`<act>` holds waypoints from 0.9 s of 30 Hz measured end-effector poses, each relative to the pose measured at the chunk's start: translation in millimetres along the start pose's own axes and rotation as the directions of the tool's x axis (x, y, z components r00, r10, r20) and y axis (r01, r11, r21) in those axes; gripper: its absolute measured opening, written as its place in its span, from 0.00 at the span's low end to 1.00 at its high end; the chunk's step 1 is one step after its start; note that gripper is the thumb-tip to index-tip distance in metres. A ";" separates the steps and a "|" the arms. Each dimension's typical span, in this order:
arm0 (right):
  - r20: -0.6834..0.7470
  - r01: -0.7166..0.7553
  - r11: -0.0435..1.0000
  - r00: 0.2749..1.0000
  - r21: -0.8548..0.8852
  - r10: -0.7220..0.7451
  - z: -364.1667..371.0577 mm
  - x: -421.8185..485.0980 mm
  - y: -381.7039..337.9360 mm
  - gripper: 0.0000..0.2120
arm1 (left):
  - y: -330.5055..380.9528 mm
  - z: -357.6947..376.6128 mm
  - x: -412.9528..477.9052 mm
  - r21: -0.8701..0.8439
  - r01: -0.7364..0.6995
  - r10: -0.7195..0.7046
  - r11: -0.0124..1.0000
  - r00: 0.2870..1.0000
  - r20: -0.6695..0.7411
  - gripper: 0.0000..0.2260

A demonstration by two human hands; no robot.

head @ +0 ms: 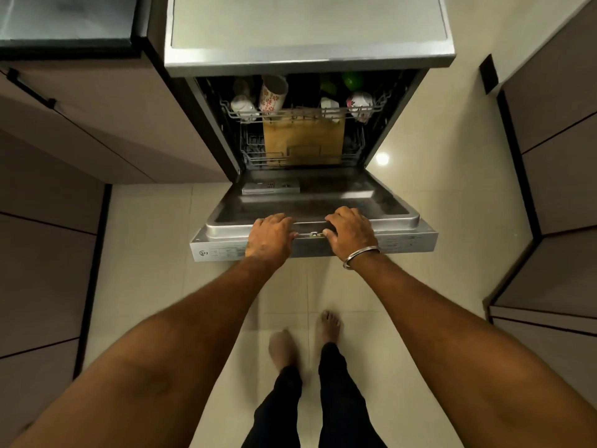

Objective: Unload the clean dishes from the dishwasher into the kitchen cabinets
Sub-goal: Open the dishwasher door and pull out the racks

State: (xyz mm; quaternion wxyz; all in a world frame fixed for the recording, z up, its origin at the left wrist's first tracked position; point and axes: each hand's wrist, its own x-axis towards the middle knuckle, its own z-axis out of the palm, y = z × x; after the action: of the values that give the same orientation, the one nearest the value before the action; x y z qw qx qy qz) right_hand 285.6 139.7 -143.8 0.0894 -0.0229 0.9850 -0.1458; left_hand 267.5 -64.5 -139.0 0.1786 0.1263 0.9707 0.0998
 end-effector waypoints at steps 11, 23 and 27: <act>0.043 0.021 1.000 0.999 0.011 -0.021 67.0 -39.2 22.3 0.06 | 1.8 72.3 -32.2 0.046 0.083 -0.086 0.996 0.993 0.083 0.14; 0.175 0.113 0.989 0.976 0.096 -0.129 151.2 -64.8 54.6 0.06 | -4.6 160.6 -46.3 0.020 0.139 -0.140 0.990 0.988 0.068 0.11; 0.221 0.114 0.988 0.966 0.100 -0.134 176.2 -72.3 61.5 0.06 | -9.5 191.4 -53.1 0.002 0.128 -0.128 0.992 0.990 0.058 0.11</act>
State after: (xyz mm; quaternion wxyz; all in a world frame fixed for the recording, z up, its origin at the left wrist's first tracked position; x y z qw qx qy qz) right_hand 387.7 153.8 -315.3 0.1927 -0.0970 0.9578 -0.1899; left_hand 384.7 -60.0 -299.5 0.2128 0.0665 0.9711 0.0850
